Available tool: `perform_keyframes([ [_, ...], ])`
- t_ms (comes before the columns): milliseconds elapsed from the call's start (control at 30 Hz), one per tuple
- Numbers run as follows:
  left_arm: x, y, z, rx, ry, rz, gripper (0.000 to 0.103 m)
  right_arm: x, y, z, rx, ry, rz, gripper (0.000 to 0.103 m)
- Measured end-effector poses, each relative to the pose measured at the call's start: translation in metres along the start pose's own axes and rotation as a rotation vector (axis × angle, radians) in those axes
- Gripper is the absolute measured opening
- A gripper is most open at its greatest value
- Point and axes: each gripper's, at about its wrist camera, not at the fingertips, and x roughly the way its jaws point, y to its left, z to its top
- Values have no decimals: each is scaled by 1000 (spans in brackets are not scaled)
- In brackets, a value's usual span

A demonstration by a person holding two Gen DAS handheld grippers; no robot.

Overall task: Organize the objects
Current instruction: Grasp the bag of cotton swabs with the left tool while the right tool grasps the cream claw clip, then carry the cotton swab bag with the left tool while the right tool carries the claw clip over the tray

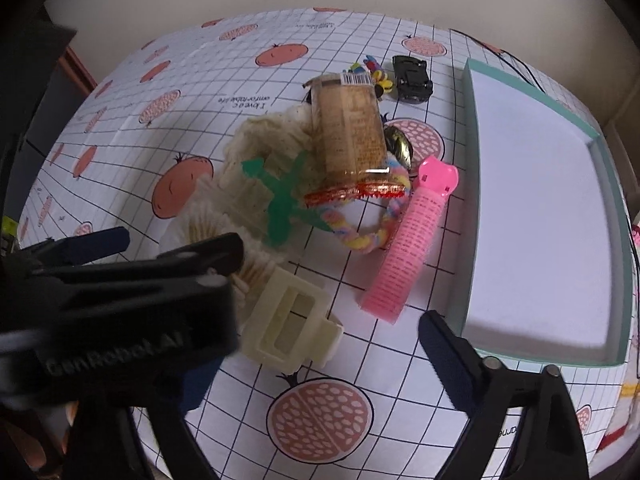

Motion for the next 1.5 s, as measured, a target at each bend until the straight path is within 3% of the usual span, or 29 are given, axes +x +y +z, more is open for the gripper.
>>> perform_keyframes([
  [267, 5, -6, -2, 14, 25, 34, 102, -2, 0, 1, 13, 6, 23, 79],
  [400, 4, -5, -2, 7, 30, 39, 96, 0, -1, 1, 10, 14, 14, 64],
  [700, 6, -1, -5, 15, 59, 36, 93, 10, -2, -2, 15, 56, 23, 50],
  [800, 7, 0, -6, 21, 78, 26, 84, 11, -1, -2, 11, 57, 22, 50],
  [967, 1, 3, -7, 34, 77, 21, 79, 11, 0, -4, 11, 57, 26, 49],
  [1033, -2, 6, -8, 37, 74, 17, 71, 11, 1, -3, 14, 60, 29, 49],
  [1500, -25, 25, -12, 61, 56, 5, 61, 8, -2, -12, 16, 62, 41, 49],
])
